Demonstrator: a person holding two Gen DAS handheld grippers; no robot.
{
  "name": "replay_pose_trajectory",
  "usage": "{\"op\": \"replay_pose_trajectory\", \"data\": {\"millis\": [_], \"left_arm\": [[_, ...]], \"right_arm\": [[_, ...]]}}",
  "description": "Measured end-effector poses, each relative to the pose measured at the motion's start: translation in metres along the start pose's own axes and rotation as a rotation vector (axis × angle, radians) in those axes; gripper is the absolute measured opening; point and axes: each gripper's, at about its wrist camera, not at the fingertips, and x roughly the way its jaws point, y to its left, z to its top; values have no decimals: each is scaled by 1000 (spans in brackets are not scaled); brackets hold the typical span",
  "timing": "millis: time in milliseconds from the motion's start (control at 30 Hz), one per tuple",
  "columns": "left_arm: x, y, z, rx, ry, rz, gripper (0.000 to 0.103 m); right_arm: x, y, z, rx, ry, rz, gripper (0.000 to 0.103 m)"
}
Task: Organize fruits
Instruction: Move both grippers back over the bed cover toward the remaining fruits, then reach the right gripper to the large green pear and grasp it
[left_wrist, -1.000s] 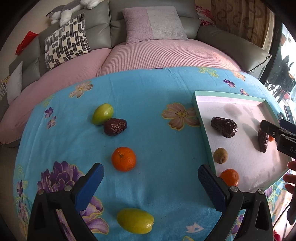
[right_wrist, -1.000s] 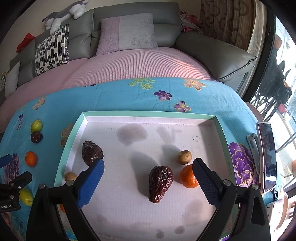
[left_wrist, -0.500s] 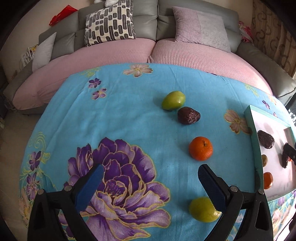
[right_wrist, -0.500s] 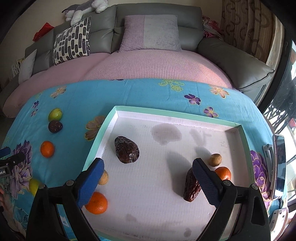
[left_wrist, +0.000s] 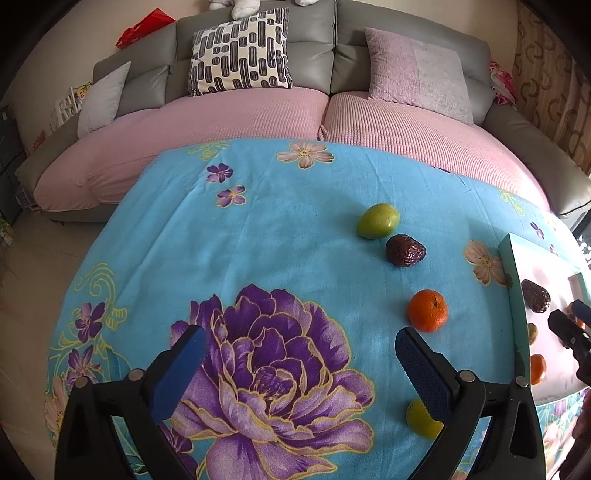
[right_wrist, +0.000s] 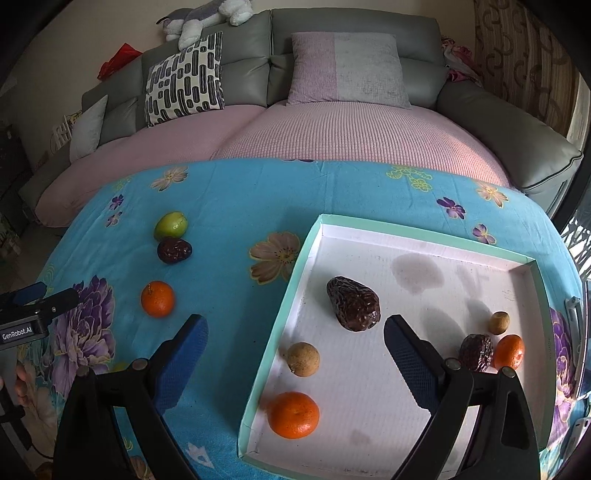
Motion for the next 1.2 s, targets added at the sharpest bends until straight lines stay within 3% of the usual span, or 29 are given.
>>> {"op": "replay_pose_trajectory", "data": {"millis": [300, 500, 967, 1200], "left_arm": [[-3, 16, -2, -3, 19, 4, 103], [2, 15, -5, 51, 44, 74, 103], [9, 18, -6, 45, 70, 51, 103], [15, 14, -7, 60, 84, 42, 103]], "right_arm": [[13, 44, -10, -89, 57, 100, 96], [18, 69, -22, -148, 107, 169, 96], [37, 116, -51, -308, 203, 215, 96], [46, 119, -56, -311, 230, 201, 80]]}}
